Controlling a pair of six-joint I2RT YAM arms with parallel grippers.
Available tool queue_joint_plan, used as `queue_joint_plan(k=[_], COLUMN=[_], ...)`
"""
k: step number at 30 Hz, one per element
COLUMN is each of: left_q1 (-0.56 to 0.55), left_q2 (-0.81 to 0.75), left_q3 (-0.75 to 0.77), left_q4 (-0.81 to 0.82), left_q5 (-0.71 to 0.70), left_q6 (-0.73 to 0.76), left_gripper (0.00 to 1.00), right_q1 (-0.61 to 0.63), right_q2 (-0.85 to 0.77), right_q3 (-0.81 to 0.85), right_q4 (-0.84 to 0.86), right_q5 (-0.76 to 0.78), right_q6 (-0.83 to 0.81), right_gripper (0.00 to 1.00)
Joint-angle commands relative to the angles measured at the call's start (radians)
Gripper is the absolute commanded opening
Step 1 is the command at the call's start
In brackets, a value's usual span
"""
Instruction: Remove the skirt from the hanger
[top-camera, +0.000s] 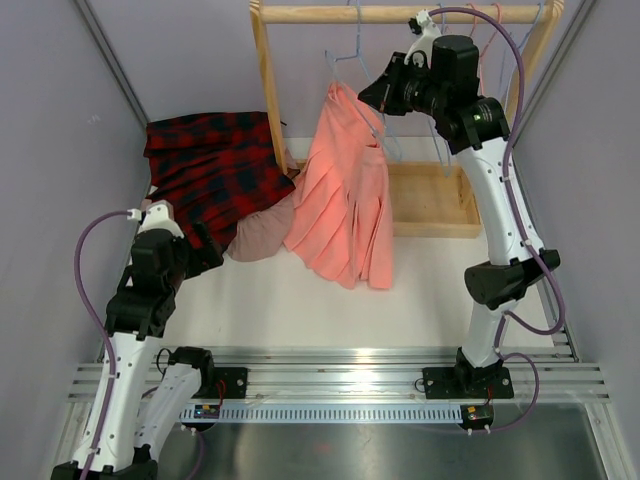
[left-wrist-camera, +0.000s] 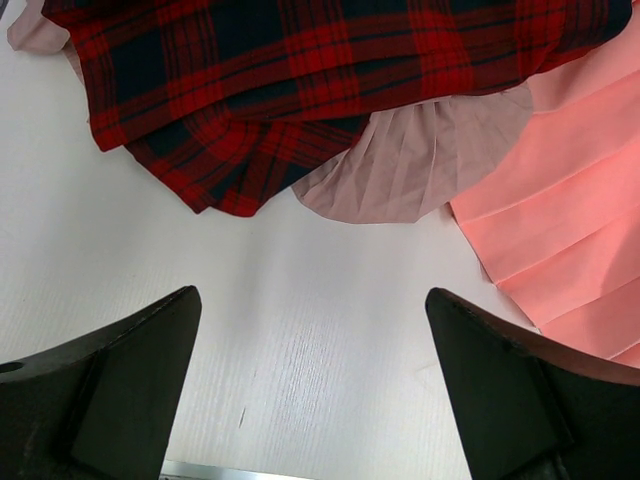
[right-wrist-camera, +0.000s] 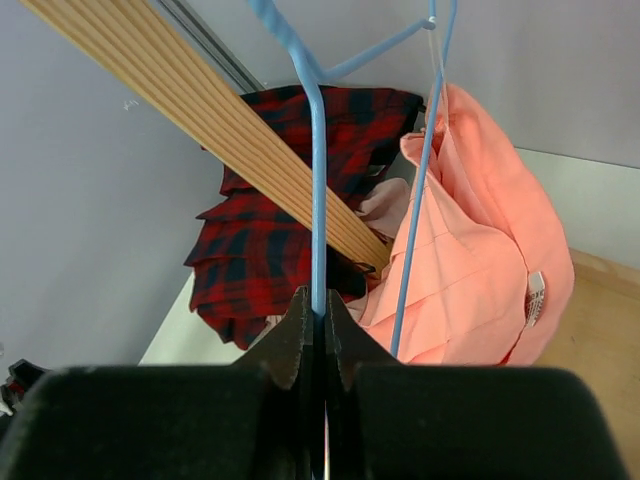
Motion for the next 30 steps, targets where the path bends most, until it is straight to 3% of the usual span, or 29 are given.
queue_joint_plan(k=[1,3,4,8,13,22,30], left_q1=[-0.019,-0.055,-0.138,-0.455,-0.686,-0.864,-0.918], left_q2=[0.034,0.07,0.12,0.286,0.447,0.679,0.821], left_q3=[0.09,0.18,0.216,0.42,0.511,0.515,0.566], left_q4=[0.077,0.121,0.135,0.195,0.386,0.785,0.914], left_q5=[0.03,0.061,0.05,-0.186,-0.146,-0.096,-0.059], left_q6=[0.011,-0.019,-0.025,-0.002,0.026,0.053,0.035], left_gripper=[0.99,0.99,0.99,0.99,0.99,0.99,0.99], right_q1=[-0.003,-0.003,0.0,0.04,0.078,0.092,0.094], right_q2=[-0.028,-0.059,-0.069,-0.128,-0.224,-0.362,-0.479], right_q3=[0.111,0.089,0.078,-0.006,-0.112,-0.232,-0.333], right_q4=[0.112,0.149,0.175,0.2,0.24,0.24,0.243], right_q5=[0.002,-0.004,-0.001,0.074,0.189,0.26,0.252], right_q6=[0.064,0.099,0.11,0.098,0.095,0.158,0.219], right_gripper=[0.0,0.0,0.0,0.0,0.0,0.0,0.0])
